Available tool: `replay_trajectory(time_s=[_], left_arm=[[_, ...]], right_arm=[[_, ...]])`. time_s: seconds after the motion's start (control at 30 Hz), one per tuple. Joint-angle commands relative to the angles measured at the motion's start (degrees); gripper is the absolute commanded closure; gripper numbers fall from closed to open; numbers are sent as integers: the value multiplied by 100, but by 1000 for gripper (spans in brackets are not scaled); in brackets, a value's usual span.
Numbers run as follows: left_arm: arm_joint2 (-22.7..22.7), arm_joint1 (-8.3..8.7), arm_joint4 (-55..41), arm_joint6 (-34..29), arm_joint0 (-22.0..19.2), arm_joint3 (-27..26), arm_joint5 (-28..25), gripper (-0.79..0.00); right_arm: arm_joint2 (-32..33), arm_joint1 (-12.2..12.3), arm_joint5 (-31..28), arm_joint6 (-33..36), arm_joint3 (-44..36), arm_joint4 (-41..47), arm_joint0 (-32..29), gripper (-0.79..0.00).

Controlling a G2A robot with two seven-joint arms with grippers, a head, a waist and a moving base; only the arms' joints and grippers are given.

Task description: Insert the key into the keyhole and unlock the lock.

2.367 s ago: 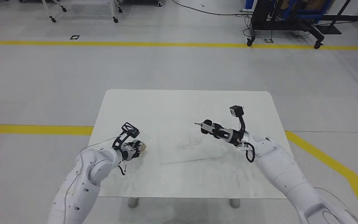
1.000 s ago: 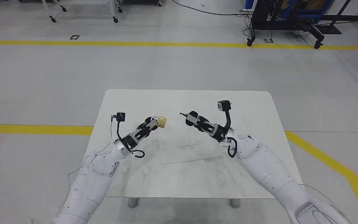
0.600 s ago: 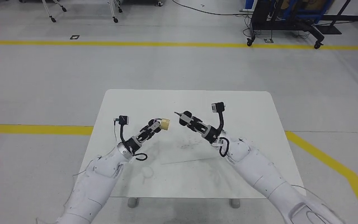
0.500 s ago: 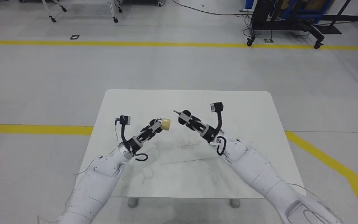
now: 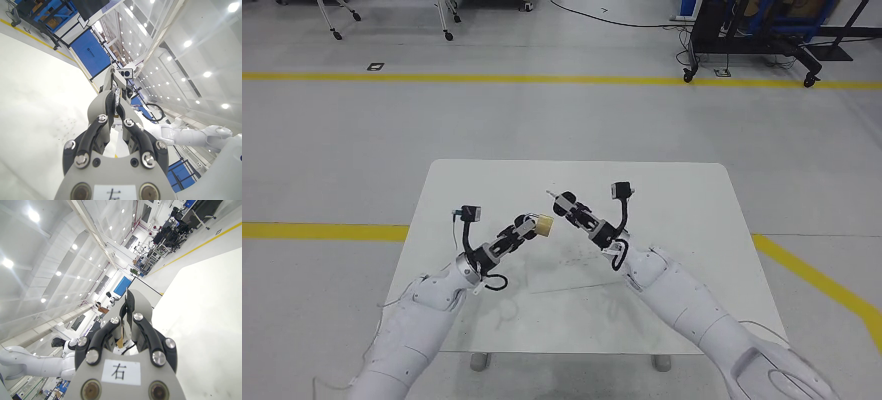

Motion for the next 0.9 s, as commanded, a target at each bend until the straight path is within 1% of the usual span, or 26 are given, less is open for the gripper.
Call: replay_trajectory(time_s=[0.0, 0.2, 0.43, 0.53, 0.63, 0.73, 0.87], left_arm=[[-1, -4, 160, 83, -34, 27, 30, 0], [8, -25, 436, 370, -29, -8, 81, 0], [-2, -36, 541, 552, 8, -41, 180, 0], [9, -43, 484, 548, -3, -16, 609, 0], [5, -46, 269, 403, -42, -45, 1061, 0], [2, -44, 266, 384, -46, -56, 1078, 0], [2, -44, 266, 384, -46, -56, 1078, 0]], right_arm=[[-36, -50, -56, 104, 12, 53, 14, 0], [-77, -163, -175, 452, 89, 254, 52, 0], [3, -236, -245, 609, 167, 307, 61, 0], [132, -231, -311, 557, 214, 261, 66, 0], [372, -174, -467, 472, 213, 208, 35, 0], [566, -104, -522, 519, 104, 162, -36, 0], [566, -104, -522, 519, 104, 162, -36, 0]])
